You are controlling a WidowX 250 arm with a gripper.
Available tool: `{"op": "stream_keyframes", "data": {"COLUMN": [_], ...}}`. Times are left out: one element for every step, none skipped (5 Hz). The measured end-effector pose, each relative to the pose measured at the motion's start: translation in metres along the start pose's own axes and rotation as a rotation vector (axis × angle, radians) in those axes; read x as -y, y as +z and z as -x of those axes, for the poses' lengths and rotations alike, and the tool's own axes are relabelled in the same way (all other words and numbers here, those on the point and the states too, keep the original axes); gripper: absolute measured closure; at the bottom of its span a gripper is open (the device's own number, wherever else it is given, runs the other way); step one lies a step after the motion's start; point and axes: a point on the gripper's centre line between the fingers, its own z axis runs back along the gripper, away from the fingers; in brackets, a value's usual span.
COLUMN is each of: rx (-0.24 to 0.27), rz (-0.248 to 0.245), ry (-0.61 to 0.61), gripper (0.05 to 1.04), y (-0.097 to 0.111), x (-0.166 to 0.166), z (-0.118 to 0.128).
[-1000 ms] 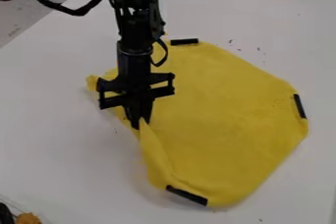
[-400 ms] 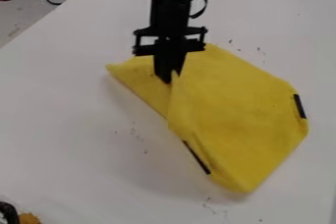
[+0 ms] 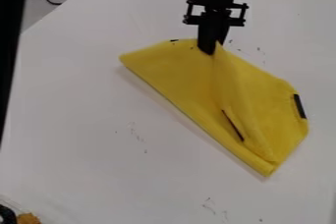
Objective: Fold the cloth from bottom left to top right
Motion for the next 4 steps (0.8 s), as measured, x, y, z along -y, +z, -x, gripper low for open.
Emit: {"op": "stream_keyframes", "data": {"rx": [-0.014, -0.017, -0.031, -0.027], "rz": [-0.042, -0.062, -0.059, -0.022], "ry": [-0.013, -0.031, -0.067, -0.076], "gripper": [1.029, 1.029, 1.019, 0.965], "y": [-0.003, -0.006, -0.017, -0.029], "x": [0.033, 0.046, 0.058, 0.068], "z": [-0.001, 0.007, 0.012, 0.01]}}
